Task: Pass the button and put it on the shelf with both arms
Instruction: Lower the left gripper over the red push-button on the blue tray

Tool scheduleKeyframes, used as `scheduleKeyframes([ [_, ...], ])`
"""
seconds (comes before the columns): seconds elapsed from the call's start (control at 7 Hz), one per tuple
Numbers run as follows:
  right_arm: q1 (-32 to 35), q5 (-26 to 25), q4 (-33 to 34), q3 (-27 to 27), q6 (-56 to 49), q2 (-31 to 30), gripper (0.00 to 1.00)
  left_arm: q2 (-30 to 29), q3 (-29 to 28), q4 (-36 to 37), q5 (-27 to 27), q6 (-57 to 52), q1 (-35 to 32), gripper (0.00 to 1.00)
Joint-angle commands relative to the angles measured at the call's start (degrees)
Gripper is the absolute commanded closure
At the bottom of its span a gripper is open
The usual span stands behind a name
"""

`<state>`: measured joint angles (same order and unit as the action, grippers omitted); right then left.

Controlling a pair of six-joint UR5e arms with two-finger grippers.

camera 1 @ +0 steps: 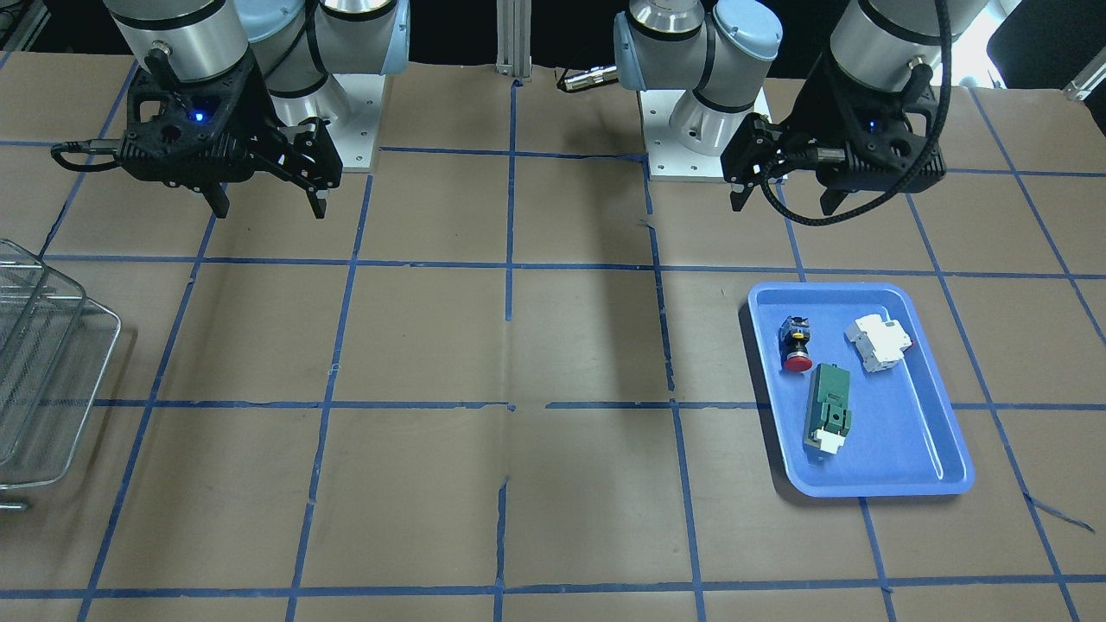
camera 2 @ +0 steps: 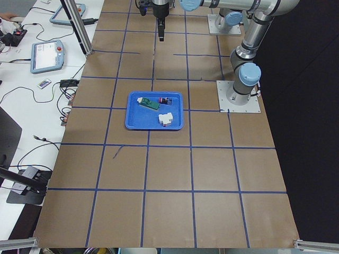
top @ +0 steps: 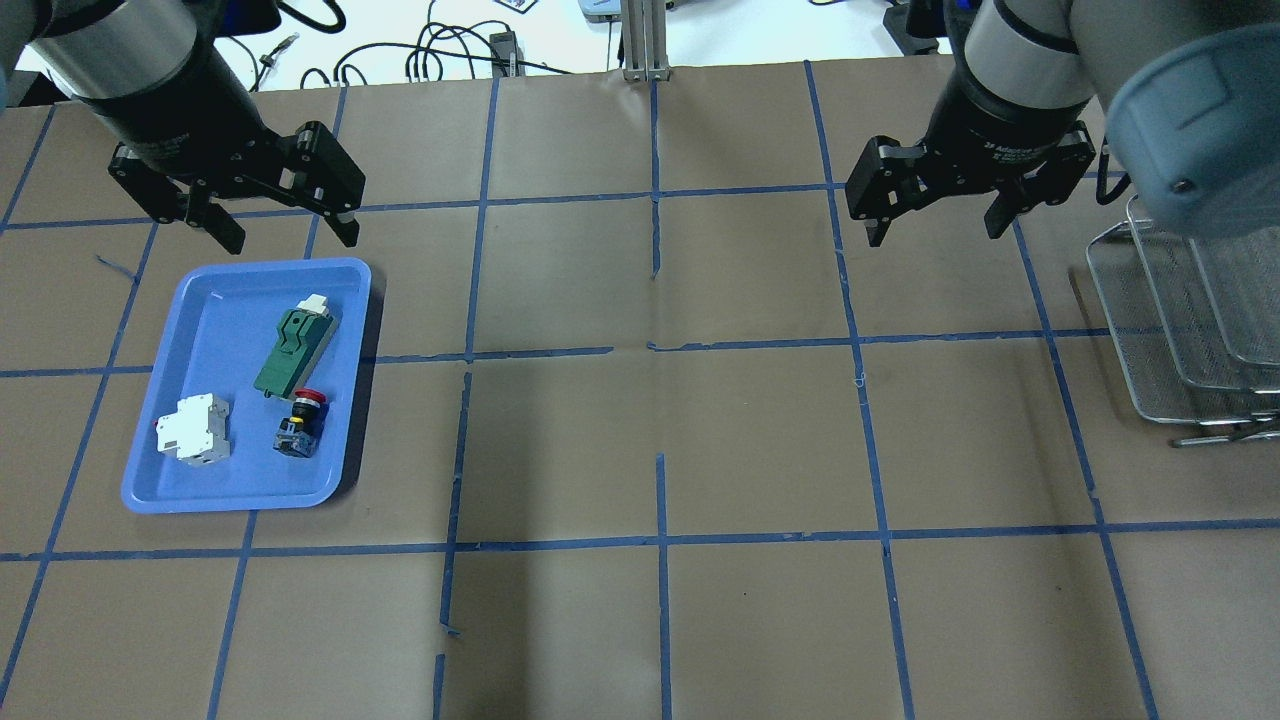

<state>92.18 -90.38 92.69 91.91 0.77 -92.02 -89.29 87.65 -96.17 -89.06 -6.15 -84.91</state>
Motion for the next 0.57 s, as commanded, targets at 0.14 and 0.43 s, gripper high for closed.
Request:
scheduleKeyframes([
  [0.14,-0.07,0.03,0.03,-0.06,0.02,0.00,0.00,-2.71,9.87,7.43,-0.67,-13.82,11.66,0.00],
  [0.43,-0.07,-0.06,-0.06,-0.06,-0.07,0.00,0.00,-6.83,19.61,21.65,-0.50,-22.88,16.16,0.00],
])
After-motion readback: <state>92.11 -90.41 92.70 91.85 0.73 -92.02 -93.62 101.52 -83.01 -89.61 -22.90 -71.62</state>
